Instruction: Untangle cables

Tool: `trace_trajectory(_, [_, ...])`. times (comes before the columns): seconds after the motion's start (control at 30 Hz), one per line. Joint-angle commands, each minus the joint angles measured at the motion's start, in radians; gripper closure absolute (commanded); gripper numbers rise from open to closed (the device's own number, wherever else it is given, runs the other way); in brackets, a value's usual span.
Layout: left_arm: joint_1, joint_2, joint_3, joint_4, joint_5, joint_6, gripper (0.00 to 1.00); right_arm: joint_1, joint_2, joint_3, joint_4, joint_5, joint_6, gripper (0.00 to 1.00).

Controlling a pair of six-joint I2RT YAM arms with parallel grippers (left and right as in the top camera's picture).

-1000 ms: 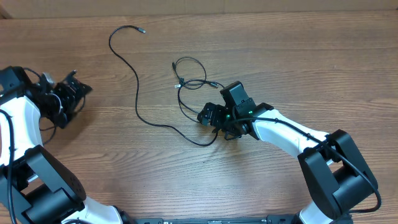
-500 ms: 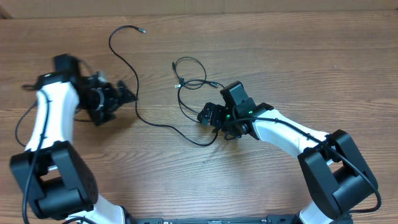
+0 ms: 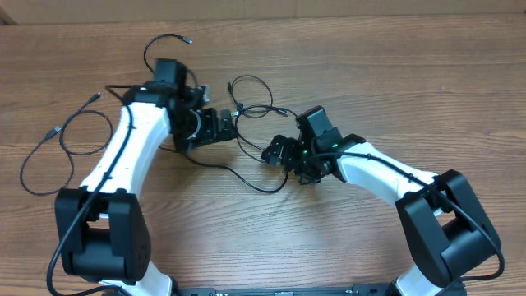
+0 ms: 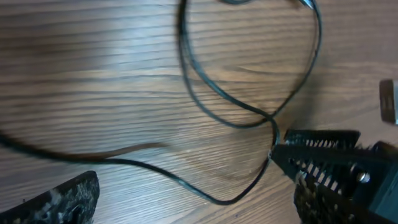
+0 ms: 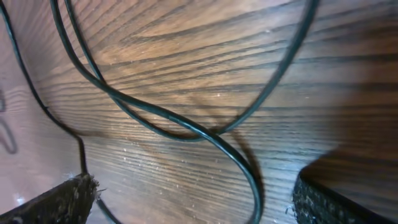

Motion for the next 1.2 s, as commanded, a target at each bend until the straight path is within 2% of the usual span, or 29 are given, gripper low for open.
trace_trajectory(0.0, [-0.054,0.003,0.007,0.014,-0.051,-0.008,0.01,-0.089,0.016,-0.014,-0.027,-0.04,-0.009,0.0])
trace_trajectory(0.17, [-0.113,0.003,0.007,0.026,-0.052,-0.008,0.01,-0.235,0.016,-0.014,-0.056,-0.036,-0.026,0.0])
trace_trajectory(0.47, [-0.176,0.003,0.008,0.065,-0.053,-0.015,0.0,-0.472,0.016,-0.014,-0.078,-0.029,-0.24,0.0])
trace_trajectory(0.63, [-0.176,0.003,0.008,0.114,-0.045,-0.055,0.01,-0.532,0.016,-0.015,-0.093,0.101,-0.27,0.0])
trace_trajectory(0.8, [-0.176,0.003,0.008,0.124,-0.045,-0.086,0.03,-0.546,0.016,-0.015,-0.09,0.126,-0.27,0.0])
trace_trajectory(0.83, [-0.176,0.003,0.007,0.124,-0.045,-0.086,0.19,-0.546,0.016,-0.014,-0.09,0.126,-0.27,0.0])
trace_trajectory(0.87, [-0.176,0.003,0.007,0.127,-0.045,-0.087,0.4,-0.546,0.016,-0.014,-0.09,0.126,-0.27,0.0])
trace_trajectory(0.9, [-0.176,0.003,0.008,0.138,-0.042,-0.091,0.63,-0.546,0.016,-0.014,-0.09,0.126,-0.27,0.0])
trace_trajectory(0.93, [-0.176,0.003,0.008,0.147,-0.041,-0.112,0.93,-0.546,0.016,-0.014,-0.09,0.126,-0.27,0.0])
trace_trajectory(1.0, [-0.179,0.003,0.007,0.15,-0.045,-0.177,0.96,-0.546,0.016,-0.015,-0.09,0.126,-0.27,0.0])
trace_trajectory(1.17, [-0.229,0.003,0.008,0.108,-0.134,-0.23,0.96,-0.546,0.016,-0.014,-0.09,0.126,-0.27,0.0])
